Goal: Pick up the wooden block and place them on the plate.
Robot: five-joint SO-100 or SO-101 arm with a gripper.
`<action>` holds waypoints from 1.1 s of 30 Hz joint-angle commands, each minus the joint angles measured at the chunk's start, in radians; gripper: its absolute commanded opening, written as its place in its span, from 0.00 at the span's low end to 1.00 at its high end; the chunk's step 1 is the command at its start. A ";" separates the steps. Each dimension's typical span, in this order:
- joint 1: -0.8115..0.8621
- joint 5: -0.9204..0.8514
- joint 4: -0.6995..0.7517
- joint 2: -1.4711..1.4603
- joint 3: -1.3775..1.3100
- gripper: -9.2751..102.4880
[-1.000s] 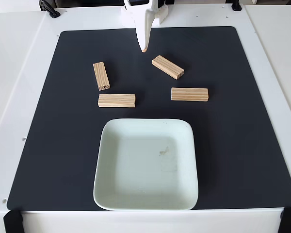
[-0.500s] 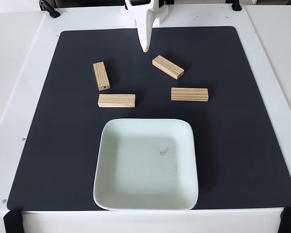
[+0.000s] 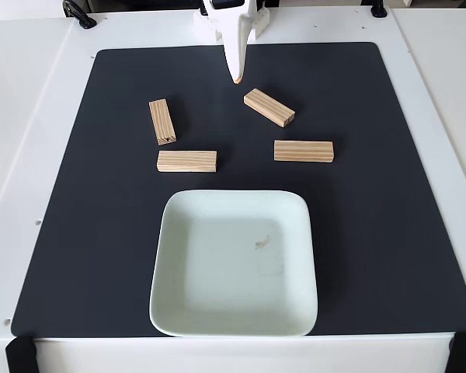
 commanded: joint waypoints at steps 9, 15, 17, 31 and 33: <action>-0.052 -0.006 -0.005 0.002 -0.028 0.08; -0.054 0.005 0.002 -0.005 -0.083 0.08; -0.054 0.005 0.002 -0.038 -0.112 0.08; -0.170 0.206 0.402 -0.716 -1.052 0.08; -0.193 0.230 0.560 -0.805 -1.243 0.08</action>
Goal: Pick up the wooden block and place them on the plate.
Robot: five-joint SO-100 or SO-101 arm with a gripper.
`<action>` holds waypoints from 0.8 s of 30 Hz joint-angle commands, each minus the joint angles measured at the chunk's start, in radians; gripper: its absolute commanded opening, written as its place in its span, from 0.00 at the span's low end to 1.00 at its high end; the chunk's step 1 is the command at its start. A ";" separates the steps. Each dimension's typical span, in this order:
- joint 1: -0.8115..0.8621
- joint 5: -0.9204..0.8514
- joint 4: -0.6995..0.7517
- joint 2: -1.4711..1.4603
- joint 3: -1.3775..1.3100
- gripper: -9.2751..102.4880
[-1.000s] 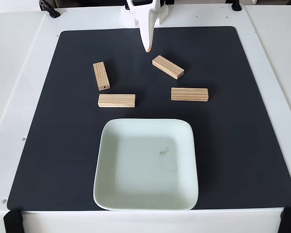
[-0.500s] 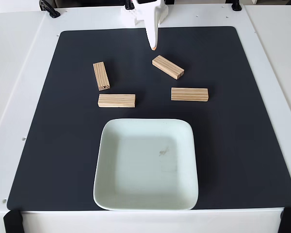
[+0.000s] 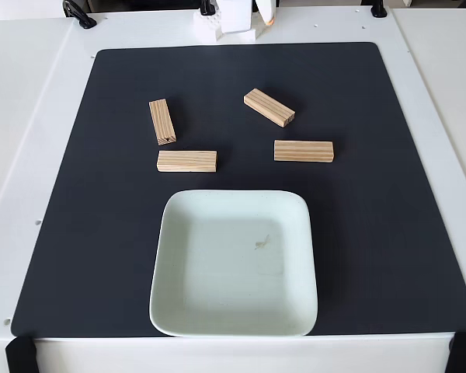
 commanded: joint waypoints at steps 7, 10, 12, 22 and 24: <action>-0.060 0.115 0.486 -0.337 -0.692 0.08; -0.055 0.160 0.486 -0.400 -0.686 0.08; -0.052 0.175 0.488 -0.428 -0.664 0.08; -0.061 0.232 0.480 -0.505 -0.364 0.08; -0.058 0.232 0.442 -0.529 -0.330 0.08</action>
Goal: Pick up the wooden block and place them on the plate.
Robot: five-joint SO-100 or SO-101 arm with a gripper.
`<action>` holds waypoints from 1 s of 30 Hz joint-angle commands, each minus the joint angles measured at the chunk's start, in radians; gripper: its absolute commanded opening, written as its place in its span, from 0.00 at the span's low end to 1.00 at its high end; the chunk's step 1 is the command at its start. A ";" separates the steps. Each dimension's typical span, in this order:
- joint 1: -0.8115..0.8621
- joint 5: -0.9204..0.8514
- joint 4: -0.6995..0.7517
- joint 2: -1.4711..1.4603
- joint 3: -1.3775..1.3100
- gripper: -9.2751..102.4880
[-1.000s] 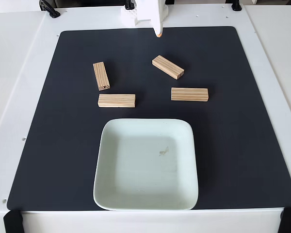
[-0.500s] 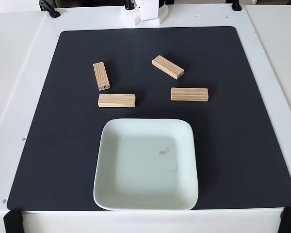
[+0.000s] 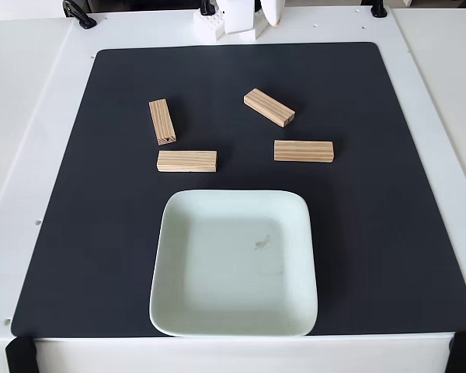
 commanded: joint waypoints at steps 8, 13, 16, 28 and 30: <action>0.012 0.057 -0.135 -0.156 0.044 0.08; 0.012 0.055 -0.135 -0.207 0.048 0.13; 0.012 0.057 -0.135 -0.215 0.049 0.26; 0.023 0.058 -0.295 -0.216 0.212 0.34; 0.037 0.058 -0.344 -0.216 0.247 0.34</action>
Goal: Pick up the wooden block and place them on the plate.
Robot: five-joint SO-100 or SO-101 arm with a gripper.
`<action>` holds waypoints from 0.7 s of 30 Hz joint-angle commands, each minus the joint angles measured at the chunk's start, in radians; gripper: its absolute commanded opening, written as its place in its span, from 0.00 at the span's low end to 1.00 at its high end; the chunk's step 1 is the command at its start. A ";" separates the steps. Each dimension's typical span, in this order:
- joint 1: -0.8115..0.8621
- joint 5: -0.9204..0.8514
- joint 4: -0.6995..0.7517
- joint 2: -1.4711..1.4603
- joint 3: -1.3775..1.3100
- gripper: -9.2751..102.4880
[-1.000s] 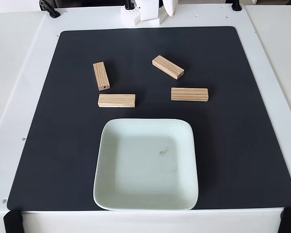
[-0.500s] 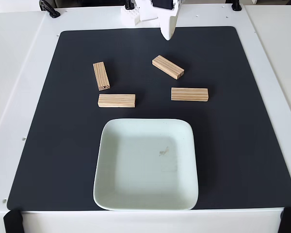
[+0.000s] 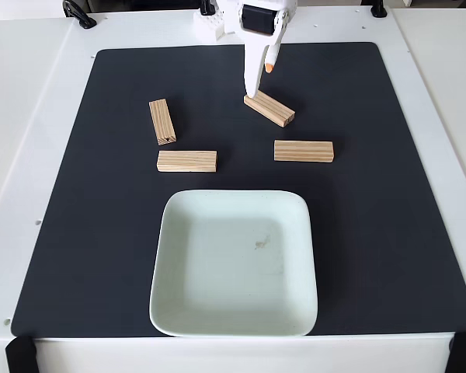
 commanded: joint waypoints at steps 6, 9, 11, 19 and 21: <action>0.015 0.081 -0.094 0.002 0.052 0.34; 0.000 0.133 -0.094 -0.026 0.052 0.34; -0.020 0.140 -0.094 -0.046 0.052 0.34; -0.044 0.210 -0.094 -0.091 0.038 0.34; -0.048 0.210 -0.095 -0.098 0.034 0.34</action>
